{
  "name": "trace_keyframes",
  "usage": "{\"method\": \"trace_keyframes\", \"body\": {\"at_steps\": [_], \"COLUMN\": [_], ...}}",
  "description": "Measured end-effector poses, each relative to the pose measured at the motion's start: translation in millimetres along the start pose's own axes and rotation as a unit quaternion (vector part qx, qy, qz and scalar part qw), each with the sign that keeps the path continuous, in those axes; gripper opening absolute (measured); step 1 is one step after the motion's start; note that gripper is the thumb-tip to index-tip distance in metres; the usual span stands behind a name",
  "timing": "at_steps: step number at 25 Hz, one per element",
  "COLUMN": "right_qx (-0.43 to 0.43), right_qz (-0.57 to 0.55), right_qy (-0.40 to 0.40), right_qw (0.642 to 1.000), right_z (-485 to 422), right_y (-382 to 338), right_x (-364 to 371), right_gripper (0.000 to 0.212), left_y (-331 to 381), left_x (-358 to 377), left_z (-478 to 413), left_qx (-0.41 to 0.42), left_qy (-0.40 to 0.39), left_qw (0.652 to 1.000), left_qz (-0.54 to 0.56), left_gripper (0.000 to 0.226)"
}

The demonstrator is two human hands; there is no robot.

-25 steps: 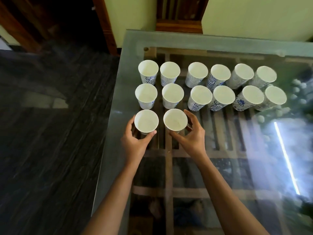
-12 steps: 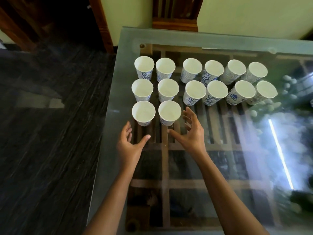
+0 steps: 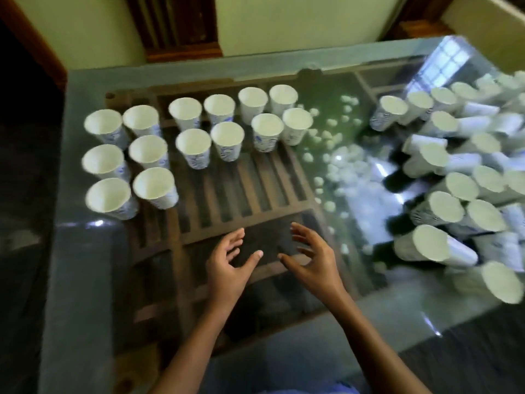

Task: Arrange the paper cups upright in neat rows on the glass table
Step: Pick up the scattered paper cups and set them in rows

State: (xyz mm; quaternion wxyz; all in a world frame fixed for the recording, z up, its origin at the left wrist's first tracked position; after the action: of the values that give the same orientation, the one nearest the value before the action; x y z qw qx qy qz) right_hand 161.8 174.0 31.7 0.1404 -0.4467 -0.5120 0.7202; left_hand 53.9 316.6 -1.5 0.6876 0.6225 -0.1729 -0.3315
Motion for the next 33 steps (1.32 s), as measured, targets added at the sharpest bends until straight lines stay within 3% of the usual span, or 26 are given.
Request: {"method": "trace_keyframes", "body": {"at_steps": [8, 13, 18, 23, 28, 33], "right_qx": [0.009, -0.005, 0.03, 0.043, 0.05, 0.073], "right_qz": [0.027, 0.05, 0.115, 0.208, 0.316, 0.388], "right_qy": [0.143, 0.209, 0.172, 0.074, 0.013, -0.027], "right_qw": [0.989, 0.977, 0.978, 0.974, 0.947, 0.918], "right_z": [67, 79, 64, 39, 16, 6], "right_y": [80, 110, 132, 147, 156, 156], "right_x": [-160, -227, -265, -271, -267, -256], "right_gripper": [0.052, 0.05, 0.052, 0.057, 0.054, 0.057], "left_y": [50, 53, 55, 50, 50, 50], "left_x": [193, 282, 317, 318, 323, 311], "left_z": [38, 56, 56, 51, 50, 46], "left_qx": [0.063, 0.056, 0.089, 0.079, 0.086, 0.091], "left_qy": [-0.181, -0.278, -0.25, -0.196, -0.21, -0.174], "left_qw": [0.981, 0.957, 0.956, 0.969, 0.966, 0.975], "left_qz": [-0.03, -0.066, -0.129, -0.13, -0.127, -0.102], "left_gripper": [0.057, 0.079, 0.091, 0.071, 0.072, 0.065]}}
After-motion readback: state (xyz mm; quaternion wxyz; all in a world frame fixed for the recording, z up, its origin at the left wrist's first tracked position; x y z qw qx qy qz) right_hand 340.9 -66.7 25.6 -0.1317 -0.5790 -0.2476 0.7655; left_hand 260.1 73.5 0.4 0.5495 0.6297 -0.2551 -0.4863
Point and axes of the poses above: each hand's wrist, its own z-axis away from the middle knuckle, its own x-axis out of the palm, y = z × x, the point moved 4 cm from there along -z, towards the middle knuckle, and after that the axes turned 2 degrees about -y, right-handed, at the moved point
